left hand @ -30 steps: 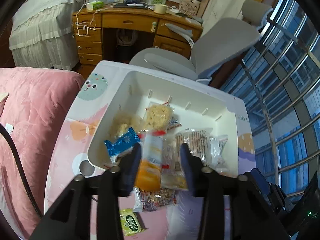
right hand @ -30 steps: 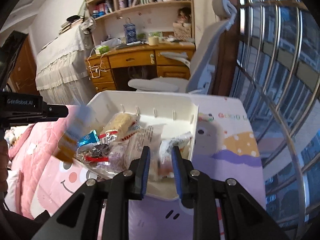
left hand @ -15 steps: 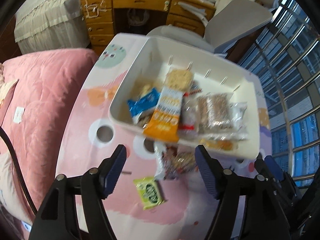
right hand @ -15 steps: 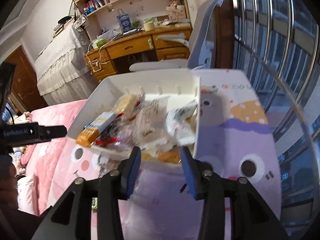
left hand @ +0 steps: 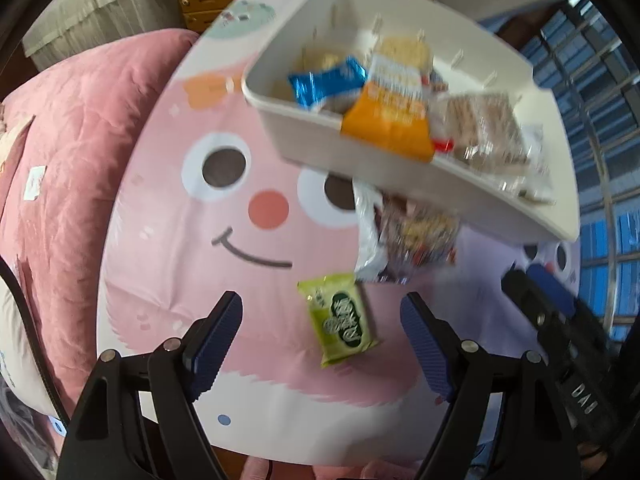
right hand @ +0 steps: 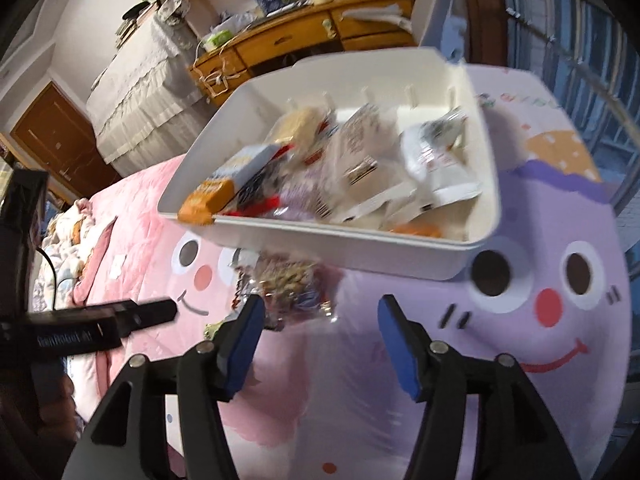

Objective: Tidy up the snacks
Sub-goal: 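Grasp the green pastry pack with the left tool while the right tool reaches the nut bag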

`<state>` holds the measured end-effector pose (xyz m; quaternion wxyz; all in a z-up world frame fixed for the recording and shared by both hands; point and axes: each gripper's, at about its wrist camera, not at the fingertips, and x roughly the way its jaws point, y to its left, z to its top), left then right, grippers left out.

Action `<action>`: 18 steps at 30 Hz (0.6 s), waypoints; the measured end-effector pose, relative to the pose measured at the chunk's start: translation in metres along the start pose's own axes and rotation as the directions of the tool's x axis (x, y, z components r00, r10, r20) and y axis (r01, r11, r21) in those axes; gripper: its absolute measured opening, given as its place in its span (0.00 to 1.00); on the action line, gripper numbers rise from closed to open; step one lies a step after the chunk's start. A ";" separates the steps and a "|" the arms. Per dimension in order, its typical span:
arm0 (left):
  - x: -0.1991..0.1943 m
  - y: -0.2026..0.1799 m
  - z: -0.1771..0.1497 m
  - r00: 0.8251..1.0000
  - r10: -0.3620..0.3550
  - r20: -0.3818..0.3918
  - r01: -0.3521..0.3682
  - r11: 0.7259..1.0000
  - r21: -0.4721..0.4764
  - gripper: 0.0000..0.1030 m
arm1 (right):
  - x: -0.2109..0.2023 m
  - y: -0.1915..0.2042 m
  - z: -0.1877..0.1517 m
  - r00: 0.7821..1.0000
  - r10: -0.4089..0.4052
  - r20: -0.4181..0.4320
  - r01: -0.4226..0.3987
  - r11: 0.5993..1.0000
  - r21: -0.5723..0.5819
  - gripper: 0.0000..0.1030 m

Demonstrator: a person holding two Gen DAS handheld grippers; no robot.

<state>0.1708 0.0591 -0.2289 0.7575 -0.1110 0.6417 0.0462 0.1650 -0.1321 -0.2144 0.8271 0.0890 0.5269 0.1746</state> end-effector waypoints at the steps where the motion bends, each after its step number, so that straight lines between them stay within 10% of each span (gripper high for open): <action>1: 0.005 -0.001 -0.003 1.000 0.007 -0.008 -0.007 1.000 0.019 0.78 | 0.005 0.001 0.000 1.000 0.013 -0.010 -0.013 1.000 -0.001 0.63; 18: 0.050 -0.016 -0.026 1.000 0.017 -0.023 -0.013 0.987 0.161 0.77 | 0.067 0.015 0.006 0.991 0.057 -0.124 -0.067 0.995 -0.078 0.70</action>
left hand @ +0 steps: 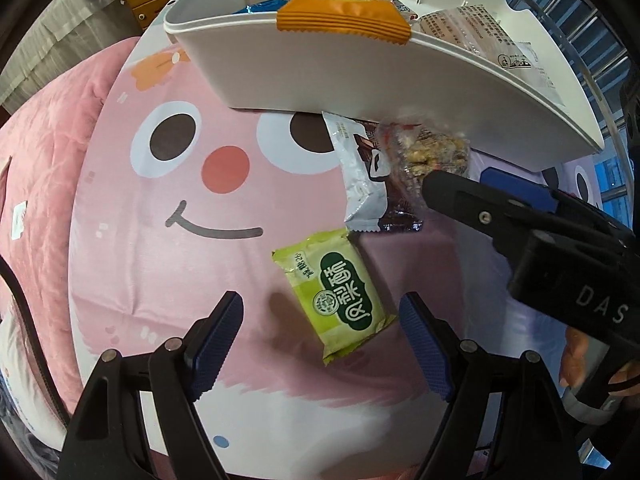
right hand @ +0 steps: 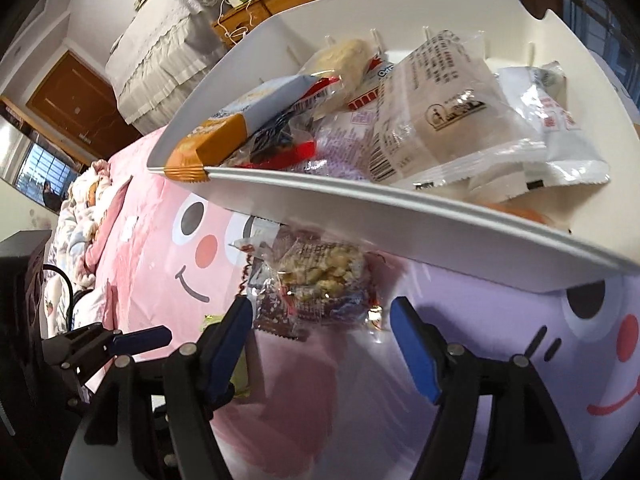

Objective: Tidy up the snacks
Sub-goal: 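Grasp the green pastry pack with the left tool while the right tool reaches the nut bag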

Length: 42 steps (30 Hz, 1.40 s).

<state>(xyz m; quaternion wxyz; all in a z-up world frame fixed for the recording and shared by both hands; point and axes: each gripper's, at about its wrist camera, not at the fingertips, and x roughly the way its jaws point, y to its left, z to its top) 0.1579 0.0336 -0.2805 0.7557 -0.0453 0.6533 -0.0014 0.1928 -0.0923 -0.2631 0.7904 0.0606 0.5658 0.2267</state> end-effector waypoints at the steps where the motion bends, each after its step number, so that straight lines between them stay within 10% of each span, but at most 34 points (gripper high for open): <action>1: 0.001 0.000 0.000 1.000 0.001 0.002 -0.001 1.000 -0.002 0.77 | 0.001 0.001 0.001 1.000 -0.002 0.000 0.002 1.000 -0.009 0.70; 20: 0.012 -0.008 0.000 1.000 -0.014 -0.004 0.014 0.997 -0.074 0.36 | 0.014 0.016 0.005 1.000 -0.022 0.006 0.023 0.992 -0.122 0.60; 38: -0.028 0.005 -0.015 0.998 0.008 0.056 0.000 0.990 -0.140 0.34 | 0.013 0.039 -0.005 0.994 -0.113 -0.005 0.107 0.958 -0.265 0.55; 42: -0.051 0.013 -0.013 0.995 0.026 0.097 -0.013 0.992 -0.128 0.34 | 0.001 0.047 -0.008 0.995 -0.097 0.014 0.097 0.954 -0.284 0.35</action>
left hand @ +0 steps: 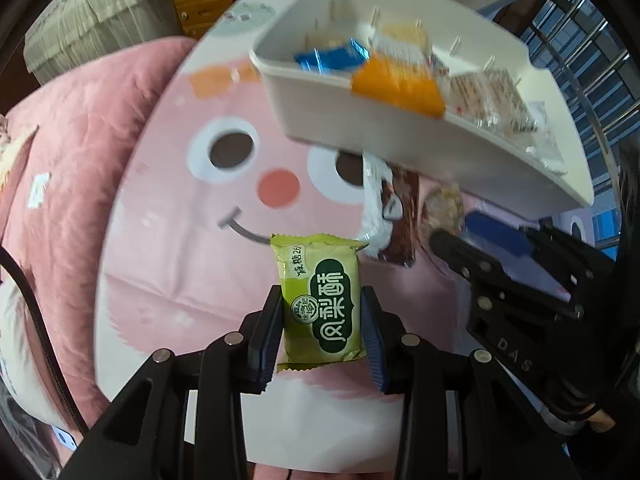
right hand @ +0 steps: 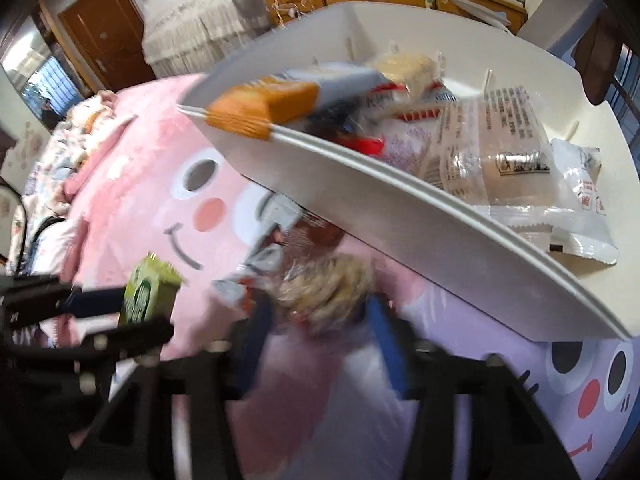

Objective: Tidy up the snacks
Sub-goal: 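Grasp the green pastry pack with the left tool while the right tool reaches the nut bag, then lift the green pack with the left tool while the right tool grasps the nut bag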

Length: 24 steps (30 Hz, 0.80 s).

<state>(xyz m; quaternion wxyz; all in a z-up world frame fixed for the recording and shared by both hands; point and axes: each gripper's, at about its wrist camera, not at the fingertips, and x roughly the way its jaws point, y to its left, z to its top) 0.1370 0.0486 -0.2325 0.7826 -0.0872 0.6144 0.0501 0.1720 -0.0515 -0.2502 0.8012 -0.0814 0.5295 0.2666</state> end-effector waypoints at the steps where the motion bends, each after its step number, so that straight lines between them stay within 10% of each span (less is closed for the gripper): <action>1: -0.007 0.002 0.002 1.000 0.001 0.013 -0.001 1.000 0.005 0.34 | -0.002 0.002 0.000 1.000 0.002 -0.001 -0.002 1.000 -0.010 0.08; 18: -0.056 0.042 0.026 0.992 -0.024 0.124 0.015 0.997 0.076 0.34 | 0.007 -0.057 -0.033 0.977 0.197 -0.078 -0.137 0.868 0.478 0.05; 24: -0.059 0.050 0.040 0.987 -0.076 0.140 0.047 0.979 0.200 0.34 | 0.008 -0.051 -0.031 0.979 0.189 -0.073 -0.114 0.812 0.572 0.42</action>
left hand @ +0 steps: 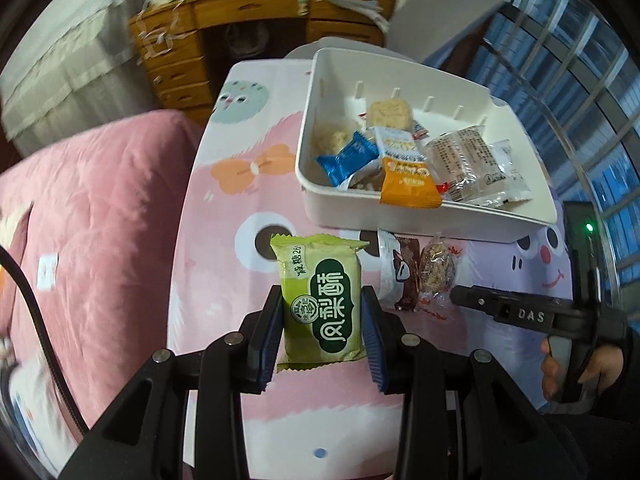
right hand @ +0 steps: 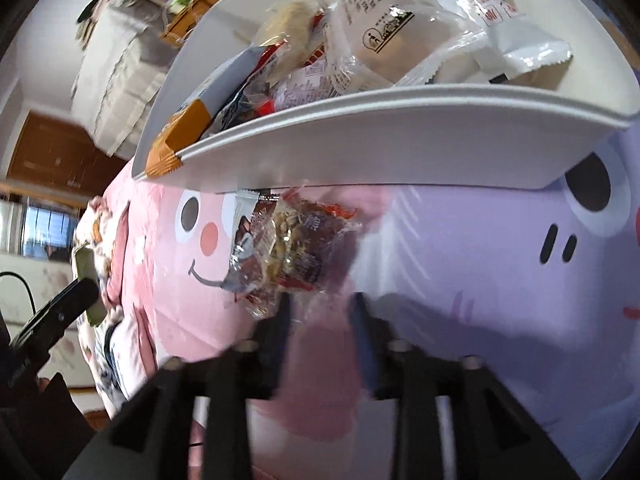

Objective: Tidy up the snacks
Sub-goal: 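Lift the green pack with the left tool while the right tool grasps the nut bag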

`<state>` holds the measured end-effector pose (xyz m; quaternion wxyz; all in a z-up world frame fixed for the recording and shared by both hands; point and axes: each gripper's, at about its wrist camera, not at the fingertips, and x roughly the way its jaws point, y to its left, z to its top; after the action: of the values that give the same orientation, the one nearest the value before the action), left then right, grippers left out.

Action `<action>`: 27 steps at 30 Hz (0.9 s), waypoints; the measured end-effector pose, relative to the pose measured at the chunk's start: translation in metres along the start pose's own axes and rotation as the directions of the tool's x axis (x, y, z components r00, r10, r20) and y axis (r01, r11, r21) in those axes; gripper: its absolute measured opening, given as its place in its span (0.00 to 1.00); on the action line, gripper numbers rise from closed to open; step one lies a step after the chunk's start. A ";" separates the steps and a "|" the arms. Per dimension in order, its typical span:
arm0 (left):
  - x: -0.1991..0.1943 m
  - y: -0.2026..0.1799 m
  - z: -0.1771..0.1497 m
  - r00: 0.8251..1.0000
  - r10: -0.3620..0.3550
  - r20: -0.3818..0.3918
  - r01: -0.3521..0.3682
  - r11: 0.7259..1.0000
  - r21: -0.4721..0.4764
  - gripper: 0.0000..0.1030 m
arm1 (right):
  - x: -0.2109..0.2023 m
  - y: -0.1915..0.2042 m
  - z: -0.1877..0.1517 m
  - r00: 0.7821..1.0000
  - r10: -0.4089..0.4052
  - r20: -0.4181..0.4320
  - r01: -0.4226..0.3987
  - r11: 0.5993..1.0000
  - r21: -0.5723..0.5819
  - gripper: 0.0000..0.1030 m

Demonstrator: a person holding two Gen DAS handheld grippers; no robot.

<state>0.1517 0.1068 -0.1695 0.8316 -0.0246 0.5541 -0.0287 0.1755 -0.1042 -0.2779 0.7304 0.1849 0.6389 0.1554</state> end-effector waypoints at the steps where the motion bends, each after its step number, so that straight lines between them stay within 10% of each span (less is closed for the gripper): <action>1: -0.001 0.003 0.004 1.000 -0.014 0.005 0.014 0.999 0.029 0.34 | 0.002 0.003 0.000 1.000 -0.004 0.005 0.004 1.000 0.025 0.44; 11: 0.003 0.039 0.042 0.993 -0.116 0.007 0.113 0.978 0.174 0.34 | 0.016 0.012 0.009 0.993 -0.107 0.057 0.085 0.946 0.312 0.58; 19: 0.011 0.060 0.059 0.986 -0.168 -0.004 0.165 0.963 0.215 0.34 | 0.028 0.046 0.015 0.942 -0.330 0.063 0.288 0.888 0.358 0.61; 27: 0.019 0.072 0.062 0.978 -0.207 -0.028 0.207 0.948 0.240 0.34 | 0.035 0.065 0.010 0.890 -0.448 0.080 0.385 0.835 0.393 0.37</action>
<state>0.2175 0.1779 -0.1688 0.8201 0.0188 0.5419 -0.1829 0.1909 -0.0309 -0.2770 0.7503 0.1864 0.6172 -0.1462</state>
